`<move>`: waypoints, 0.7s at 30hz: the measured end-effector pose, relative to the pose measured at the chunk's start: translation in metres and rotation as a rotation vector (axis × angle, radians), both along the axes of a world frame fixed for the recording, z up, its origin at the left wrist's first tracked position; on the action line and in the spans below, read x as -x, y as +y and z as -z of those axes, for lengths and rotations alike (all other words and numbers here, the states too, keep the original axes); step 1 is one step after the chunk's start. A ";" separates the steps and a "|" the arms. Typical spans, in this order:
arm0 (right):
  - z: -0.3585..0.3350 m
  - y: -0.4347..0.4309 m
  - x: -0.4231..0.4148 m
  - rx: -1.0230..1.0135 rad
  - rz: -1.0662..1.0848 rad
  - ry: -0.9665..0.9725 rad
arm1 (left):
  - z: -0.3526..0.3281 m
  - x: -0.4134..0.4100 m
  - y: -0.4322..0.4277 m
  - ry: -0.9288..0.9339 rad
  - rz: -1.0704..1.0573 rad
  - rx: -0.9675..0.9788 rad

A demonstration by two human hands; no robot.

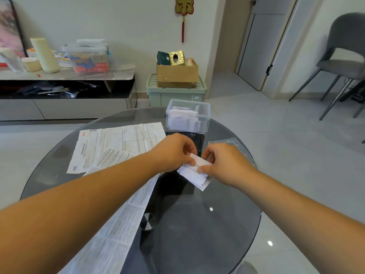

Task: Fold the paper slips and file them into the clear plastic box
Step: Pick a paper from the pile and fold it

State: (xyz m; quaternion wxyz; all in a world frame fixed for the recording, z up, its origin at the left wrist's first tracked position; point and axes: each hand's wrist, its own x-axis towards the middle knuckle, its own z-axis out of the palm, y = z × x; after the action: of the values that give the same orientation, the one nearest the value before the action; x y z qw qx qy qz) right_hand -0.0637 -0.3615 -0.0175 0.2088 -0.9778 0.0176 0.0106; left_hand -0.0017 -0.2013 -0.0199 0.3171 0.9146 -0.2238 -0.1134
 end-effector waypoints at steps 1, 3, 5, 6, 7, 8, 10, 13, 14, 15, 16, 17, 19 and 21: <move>0.001 0.000 -0.001 0.048 -0.010 0.022 | 0.003 -0.003 -0.003 -0.003 0.019 -0.038; 0.005 0.000 -0.003 0.110 -0.029 0.048 | 0.008 -0.007 -0.006 0.012 0.051 -0.117; 0.009 0.000 -0.004 0.124 -0.042 0.053 | 0.008 -0.011 -0.009 0.054 0.078 -0.183; 0.010 0.001 -0.005 0.122 -0.046 0.054 | 0.006 -0.013 -0.010 0.079 0.093 -0.217; 0.010 0.001 -0.006 0.116 -0.048 0.058 | 0.003 -0.014 -0.011 0.101 0.111 -0.257; 0.009 0.001 -0.007 0.112 -0.050 0.066 | 0.000 -0.015 -0.013 0.119 0.126 -0.300; 0.007 0.001 -0.008 0.096 -0.059 0.096 | -0.004 -0.016 -0.016 0.150 0.126 -0.359; 0.004 0.001 -0.009 0.048 -0.069 0.139 | -0.005 -0.017 -0.018 0.203 0.102 -0.388; 0.003 0.001 -0.009 0.042 -0.074 0.144 | -0.005 -0.017 -0.018 0.220 0.098 -0.389; 0.003 0.001 -0.008 0.043 -0.082 0.146 | -0.004 -0.017 -0.018 0.229 0.097 -0.385; 0.003 0.002 -0.008 0.047 -0.090 0.143 | -0.004 -0.017 -0.017 0.231 0.097 -0.379; 0.003 0.002 -0.008 0.052 -0.101 0.137 | -0.003 -0.016 -0.015 0.227 0.096 -0.370; 0.003 0.003 -0.007 0.053 -0.121 0.125 | -0.002 -0.013 -0.012 0.204 0.092 -0.345; 0.003 0.004 -0.007 0.031 -0.123 0.119 | -0.003 -0.010 -0.009 0.162 0.090 -0.326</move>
State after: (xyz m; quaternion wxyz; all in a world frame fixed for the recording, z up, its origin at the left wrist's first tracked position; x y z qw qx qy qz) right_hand -0.0564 -0.3570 -0.0206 0.1912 -0.9777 -0.0301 0.0814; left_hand 0.0084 -0.2101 -0.0173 0.1763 0.9308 -0.2168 -0.2357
